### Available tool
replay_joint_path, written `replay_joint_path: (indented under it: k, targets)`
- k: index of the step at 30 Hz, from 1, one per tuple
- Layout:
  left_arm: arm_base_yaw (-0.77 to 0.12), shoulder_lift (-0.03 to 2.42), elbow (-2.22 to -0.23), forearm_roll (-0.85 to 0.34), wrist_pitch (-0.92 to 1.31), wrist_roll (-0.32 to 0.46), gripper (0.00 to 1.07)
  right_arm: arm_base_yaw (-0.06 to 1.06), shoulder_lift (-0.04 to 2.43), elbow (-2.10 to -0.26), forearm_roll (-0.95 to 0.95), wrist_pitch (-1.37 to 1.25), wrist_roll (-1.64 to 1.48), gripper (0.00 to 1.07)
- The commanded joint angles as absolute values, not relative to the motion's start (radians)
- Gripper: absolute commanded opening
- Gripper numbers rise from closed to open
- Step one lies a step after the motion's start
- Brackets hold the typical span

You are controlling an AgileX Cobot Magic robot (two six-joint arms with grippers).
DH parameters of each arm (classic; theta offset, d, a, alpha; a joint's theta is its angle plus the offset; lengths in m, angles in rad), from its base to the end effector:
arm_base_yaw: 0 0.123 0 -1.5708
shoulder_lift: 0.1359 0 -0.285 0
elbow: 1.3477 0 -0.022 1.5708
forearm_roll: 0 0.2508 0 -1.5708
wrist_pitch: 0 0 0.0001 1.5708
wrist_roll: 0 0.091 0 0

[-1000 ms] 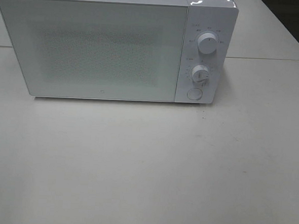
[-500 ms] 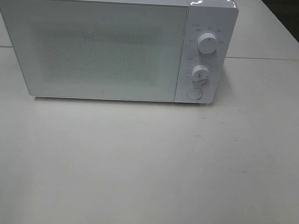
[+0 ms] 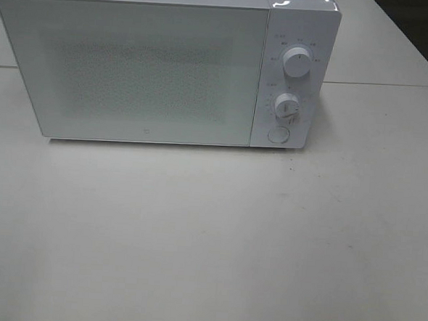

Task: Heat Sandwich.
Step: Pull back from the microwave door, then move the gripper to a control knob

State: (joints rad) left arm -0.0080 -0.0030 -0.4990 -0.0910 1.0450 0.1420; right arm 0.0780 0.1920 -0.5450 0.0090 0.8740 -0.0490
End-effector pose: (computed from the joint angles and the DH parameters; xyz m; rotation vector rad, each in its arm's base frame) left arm -0.0048 -0.0071 0.2785 0.1550 2.0174 -0.0238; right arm 0.0301 0.0030 0.3032 -0.1258 2.0007 0.0292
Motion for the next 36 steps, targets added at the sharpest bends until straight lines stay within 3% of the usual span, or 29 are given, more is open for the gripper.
replay_joint_path:
  k: [1,36]
  targets:
    - [-0.005,-0.033,-0.499,-0.095,1.039,0.141,1.03,0.070,0.228,-0.546,0.014,0.826,-0.041,0.76]
    - [-0.005,-0.033,-0.499,-0.095,1.039,0.141,1.03,0.071,0.794,-0.546,0.101,0.474,-0.045,0.76]
